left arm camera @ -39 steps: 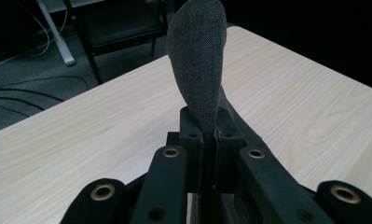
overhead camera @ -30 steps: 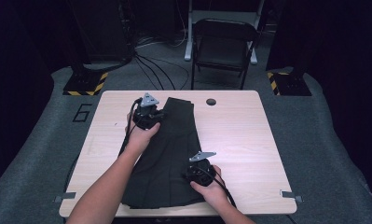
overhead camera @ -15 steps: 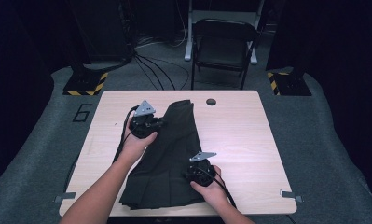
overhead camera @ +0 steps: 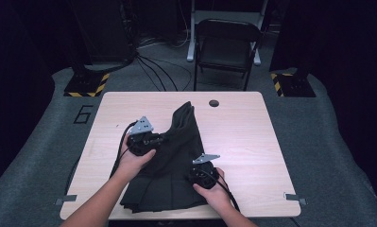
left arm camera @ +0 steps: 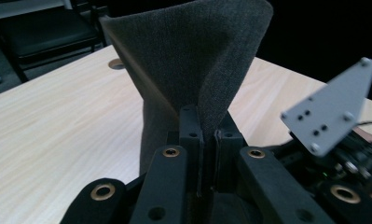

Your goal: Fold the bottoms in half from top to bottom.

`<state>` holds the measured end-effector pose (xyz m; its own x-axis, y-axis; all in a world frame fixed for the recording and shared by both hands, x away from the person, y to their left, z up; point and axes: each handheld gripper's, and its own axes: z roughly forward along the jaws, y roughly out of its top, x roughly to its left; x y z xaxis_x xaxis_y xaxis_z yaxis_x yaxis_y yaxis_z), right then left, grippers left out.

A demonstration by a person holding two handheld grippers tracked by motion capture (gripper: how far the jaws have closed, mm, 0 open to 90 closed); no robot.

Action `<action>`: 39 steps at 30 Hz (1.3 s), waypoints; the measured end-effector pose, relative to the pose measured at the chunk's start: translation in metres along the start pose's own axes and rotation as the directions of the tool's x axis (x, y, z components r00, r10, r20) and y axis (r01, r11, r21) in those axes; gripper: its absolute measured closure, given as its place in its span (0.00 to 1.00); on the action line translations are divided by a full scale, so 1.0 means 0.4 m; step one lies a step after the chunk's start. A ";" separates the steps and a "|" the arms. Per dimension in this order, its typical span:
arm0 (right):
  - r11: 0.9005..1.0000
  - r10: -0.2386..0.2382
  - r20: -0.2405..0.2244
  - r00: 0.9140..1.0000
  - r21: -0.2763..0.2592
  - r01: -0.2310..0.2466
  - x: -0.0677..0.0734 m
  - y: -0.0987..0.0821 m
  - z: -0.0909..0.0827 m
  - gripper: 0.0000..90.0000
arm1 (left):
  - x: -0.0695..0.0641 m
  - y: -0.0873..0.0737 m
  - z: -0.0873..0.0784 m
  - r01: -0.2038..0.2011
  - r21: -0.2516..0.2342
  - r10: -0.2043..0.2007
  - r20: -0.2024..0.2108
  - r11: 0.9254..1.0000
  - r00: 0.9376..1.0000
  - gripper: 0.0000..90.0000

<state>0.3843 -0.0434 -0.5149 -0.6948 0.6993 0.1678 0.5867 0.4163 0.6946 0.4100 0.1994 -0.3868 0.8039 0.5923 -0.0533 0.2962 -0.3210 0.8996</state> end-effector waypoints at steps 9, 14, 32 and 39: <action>1.000 0.018 -0.013 1.000 -0.008 -0.018 -0.002 -0.002 -0.001 0.67 | -0.033 -0.054 -0.033 -0.003 -0.003 0.003 0.056 1.000 0.998 0.94; 0.999 0.038 -0.024 0.999 -0.007 -0.038 -0.001 -0.002 -0.003 0.66 | -0.042 -0.083 -0.054 0.012 -0.004 -0.012 0.064 1.000 0.998 0.94; 1.000 0.022 -0.015 1.000 -0.012 -0.022 -0.007 -0.003 -0.003 0.65 | -0.052 -0.113 -0.102 -0.003 -0.003 0.003 0.057 1.000 0.998 0.94; 1.000 0.026 -0.017 1.000 -0.009 -0.026 -0.009 -0.003 -0.007 0.65 | -0.053 -0.117 -0.115 -0.004 0.005 0.004 0.059 1.000 0.998 0.94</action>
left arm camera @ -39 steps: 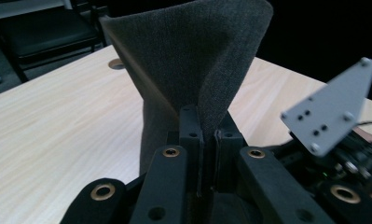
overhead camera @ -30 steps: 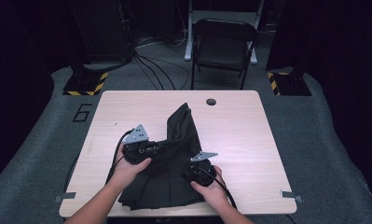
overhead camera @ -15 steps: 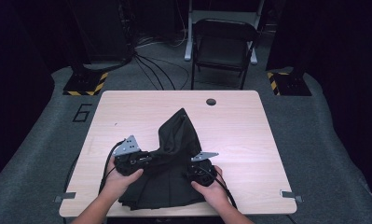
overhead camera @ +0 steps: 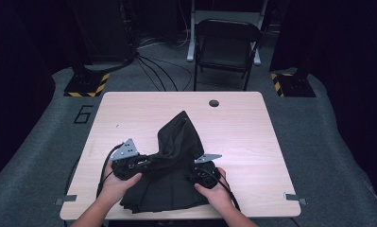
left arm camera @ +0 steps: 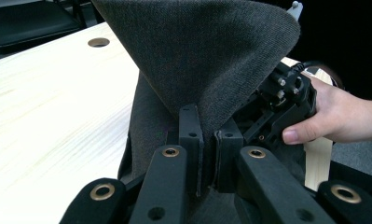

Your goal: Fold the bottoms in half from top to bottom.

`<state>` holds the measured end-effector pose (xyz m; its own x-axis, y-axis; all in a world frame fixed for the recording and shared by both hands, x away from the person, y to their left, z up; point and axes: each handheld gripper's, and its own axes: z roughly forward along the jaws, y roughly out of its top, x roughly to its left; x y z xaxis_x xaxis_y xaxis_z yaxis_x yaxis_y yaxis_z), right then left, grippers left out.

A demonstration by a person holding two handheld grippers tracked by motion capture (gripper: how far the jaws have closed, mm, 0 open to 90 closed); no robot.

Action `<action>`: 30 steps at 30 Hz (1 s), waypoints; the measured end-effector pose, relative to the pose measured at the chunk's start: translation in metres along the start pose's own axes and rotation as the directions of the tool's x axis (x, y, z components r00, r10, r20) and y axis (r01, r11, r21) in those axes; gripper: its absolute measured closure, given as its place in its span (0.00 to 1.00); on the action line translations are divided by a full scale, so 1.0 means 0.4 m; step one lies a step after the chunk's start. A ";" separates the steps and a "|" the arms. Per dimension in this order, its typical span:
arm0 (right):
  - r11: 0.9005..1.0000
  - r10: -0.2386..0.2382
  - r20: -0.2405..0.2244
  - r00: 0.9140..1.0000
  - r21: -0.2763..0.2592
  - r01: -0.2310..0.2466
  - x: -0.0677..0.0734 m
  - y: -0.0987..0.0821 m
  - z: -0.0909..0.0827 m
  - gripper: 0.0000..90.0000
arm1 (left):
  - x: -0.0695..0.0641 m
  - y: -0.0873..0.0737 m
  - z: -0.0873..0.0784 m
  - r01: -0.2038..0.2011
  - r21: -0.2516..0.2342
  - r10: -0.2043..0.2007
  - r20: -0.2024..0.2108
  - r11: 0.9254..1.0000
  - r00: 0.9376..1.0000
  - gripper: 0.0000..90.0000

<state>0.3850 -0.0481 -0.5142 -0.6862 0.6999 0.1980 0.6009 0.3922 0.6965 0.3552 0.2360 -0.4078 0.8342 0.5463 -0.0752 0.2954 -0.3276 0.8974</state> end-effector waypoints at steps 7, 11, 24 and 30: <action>0.999 0.048 0.003 0.999 0.023 -0.048 -0.009 0.003 -0.007 0.61 | -0.013 -0.017 -0.010 -0.006 0.005 0.006 0.010 1.000 1.000 0.94; 0.999 0.049 0.002 0.999 0.011 -0.049 -0.008 0.012 -0.021 0.59 | -0.027 -0.028 -0.011 -0.013 0.006 0.013 0.020 1.000 1.000 0.94; 0.985 0.033 -0.048 0.998 -0.170 -0.041 0.026 0.075 -0.163 0.59 | -0.069 -0.046 0.014 -0.034 0.022 0.032 0.076 0.999 0.997 0.94; 0.977 0.026 -0.065 0.998 -0.208 -0.039 0.032 0.100 -0.201 0.59 | -0.100 -0.061 0.055 -0.098 0.077 0.089 0.119 0.992 0.989 0.94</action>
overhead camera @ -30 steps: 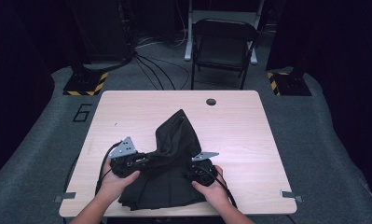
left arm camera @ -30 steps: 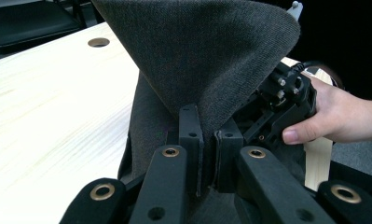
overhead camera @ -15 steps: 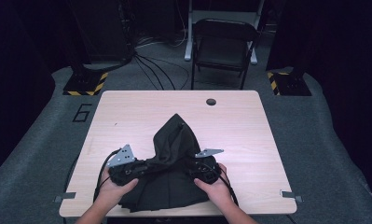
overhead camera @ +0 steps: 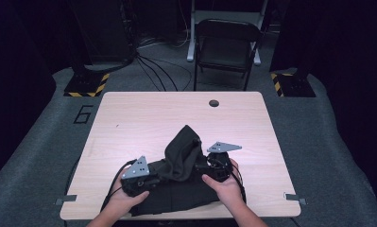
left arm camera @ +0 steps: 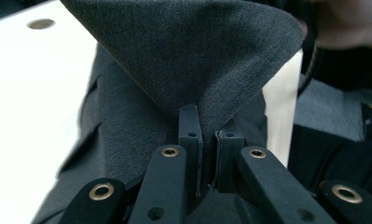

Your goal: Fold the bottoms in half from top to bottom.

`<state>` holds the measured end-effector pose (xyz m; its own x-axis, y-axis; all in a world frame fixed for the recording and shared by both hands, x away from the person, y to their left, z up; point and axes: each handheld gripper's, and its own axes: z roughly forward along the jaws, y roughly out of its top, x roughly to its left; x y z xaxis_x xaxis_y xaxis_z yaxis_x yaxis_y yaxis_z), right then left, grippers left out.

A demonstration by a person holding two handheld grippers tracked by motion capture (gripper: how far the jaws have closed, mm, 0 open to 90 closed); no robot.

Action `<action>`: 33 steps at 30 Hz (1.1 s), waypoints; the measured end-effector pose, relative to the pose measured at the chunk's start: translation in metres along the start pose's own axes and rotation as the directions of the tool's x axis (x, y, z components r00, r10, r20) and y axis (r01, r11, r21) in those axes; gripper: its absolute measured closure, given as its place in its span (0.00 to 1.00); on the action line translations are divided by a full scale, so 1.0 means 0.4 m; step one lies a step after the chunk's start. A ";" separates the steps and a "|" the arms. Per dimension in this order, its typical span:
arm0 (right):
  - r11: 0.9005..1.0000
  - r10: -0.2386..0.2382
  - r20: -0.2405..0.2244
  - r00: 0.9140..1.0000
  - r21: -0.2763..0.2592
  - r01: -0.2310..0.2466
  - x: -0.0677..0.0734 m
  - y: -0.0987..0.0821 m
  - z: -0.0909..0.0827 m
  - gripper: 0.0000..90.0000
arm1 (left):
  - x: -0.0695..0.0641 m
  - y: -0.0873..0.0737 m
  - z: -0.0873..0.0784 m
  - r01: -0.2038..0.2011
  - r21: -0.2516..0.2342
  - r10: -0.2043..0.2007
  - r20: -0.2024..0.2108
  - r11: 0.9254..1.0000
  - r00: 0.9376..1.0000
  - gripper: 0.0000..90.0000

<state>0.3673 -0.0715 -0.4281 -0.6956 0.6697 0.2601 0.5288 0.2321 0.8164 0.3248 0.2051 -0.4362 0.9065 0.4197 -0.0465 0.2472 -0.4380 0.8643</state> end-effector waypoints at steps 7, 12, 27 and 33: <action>1.000 0.014 0.010 1.000 -0.022 -0.013 -0.009 0.008 -0.022 0.59 | -0.026 -0.024 0.040 -0.023 0.034 0.022 0.020 0.999 1.000 0.92; 1.000 0.015 0.021 1.000 -0.017 -0.015 -0.020 -0.005 -0.025 0.58 | -0.033 -0.038 0.044 -0.004 0.032 0.003 0.044 0.999 0.999 0.83; 1.000 0.010 0.039 0.999 -0.009 -0.010 -0.027 -0.022 -0.027 0.58 | -0.034 -0.098 0.068 0.026 0.096 -0.033 0.073 0.995 0.997 0.81; 1.000 0.005 0.053 0.999 0.026 -0.007 -0.043 -0.058 -0.024 0.58 | -0.034 -0.120 0.081 0.038 0.131 -0.048 0.079 0.991 0.996 0.79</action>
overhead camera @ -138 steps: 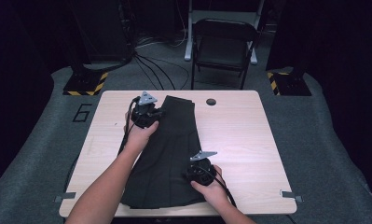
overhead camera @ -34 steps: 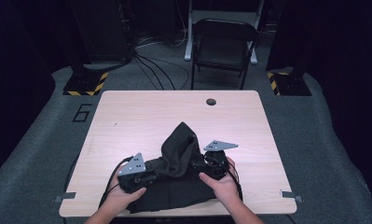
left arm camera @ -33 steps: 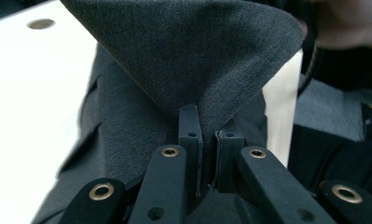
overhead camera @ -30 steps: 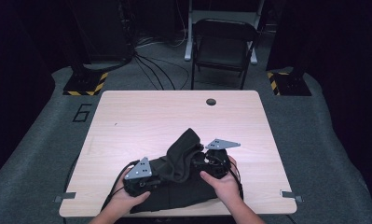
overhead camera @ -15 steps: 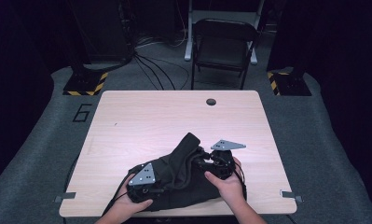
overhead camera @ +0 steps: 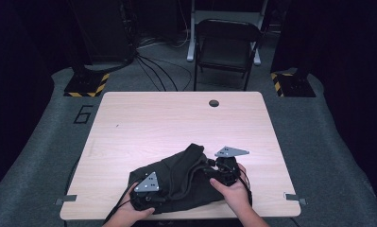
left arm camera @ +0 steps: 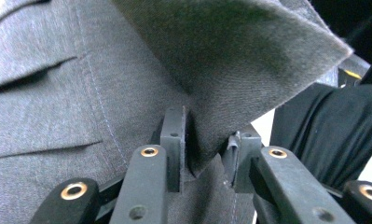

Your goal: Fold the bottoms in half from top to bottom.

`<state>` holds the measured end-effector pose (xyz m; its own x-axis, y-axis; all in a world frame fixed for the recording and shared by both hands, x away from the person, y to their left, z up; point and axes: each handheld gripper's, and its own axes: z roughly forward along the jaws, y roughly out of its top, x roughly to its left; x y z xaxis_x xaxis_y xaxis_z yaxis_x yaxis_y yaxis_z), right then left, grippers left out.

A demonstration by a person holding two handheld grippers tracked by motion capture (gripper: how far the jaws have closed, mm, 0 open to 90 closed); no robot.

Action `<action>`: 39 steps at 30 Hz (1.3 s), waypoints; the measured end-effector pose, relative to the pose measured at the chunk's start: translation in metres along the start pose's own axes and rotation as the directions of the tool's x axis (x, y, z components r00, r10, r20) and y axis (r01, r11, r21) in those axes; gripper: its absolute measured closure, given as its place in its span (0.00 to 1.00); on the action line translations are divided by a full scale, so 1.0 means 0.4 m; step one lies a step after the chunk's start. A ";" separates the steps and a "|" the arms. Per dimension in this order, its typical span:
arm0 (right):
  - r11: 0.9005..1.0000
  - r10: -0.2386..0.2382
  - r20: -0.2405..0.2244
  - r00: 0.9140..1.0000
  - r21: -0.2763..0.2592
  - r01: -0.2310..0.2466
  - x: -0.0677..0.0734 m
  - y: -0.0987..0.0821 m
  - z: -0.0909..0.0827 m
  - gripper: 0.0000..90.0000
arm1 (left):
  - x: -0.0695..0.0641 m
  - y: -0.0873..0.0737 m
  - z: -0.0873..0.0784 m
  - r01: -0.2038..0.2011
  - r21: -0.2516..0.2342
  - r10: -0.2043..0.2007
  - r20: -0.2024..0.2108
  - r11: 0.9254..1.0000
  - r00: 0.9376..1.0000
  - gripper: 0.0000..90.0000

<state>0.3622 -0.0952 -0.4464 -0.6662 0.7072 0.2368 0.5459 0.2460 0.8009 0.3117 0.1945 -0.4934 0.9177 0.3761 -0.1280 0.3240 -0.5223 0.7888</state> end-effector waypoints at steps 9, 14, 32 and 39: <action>0.999 -0.018 0.008 1.000 0.029 0.017 -0.019 -0.037 -0.020 0.57 | -0.013 0.002 -0.015 -0.001 -0.014 0.001 -0.011 1.000 1.000 0.70; 1.000 -0.012 0.017 1.000 0.023 0.011 -0.035 -0.050 -0.043 0.55 | -0.021 -0.003 -0.021 0.009 -0.018 -0.009 -0.026 1.000 1.000 0.69; 0.999 -0.023 -0.019 1.000 -0.030 0.022 -0.008 -0.027 -0.052 0.54 | -0.017 0.088 -0.109 0.020 -0.155 -0.024 -0.026 0.988 0.999 0.51; 0.999 -0.030 -0.020 0.999 -0.029 0.030 -0.009 -0.016 -0.040 0.54 | 0.011 0.156 -0.096 0.080 -0.206 -0.087 -0.023 0.975 0.996 0.44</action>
<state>0.3530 -0.1097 -0.4434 -0.6925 0.6859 0.2235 0.5109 0.2475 0.8232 0.3274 0.1929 -0.4217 0.8805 0.4377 -0.1820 0.3423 -0.3215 0.8829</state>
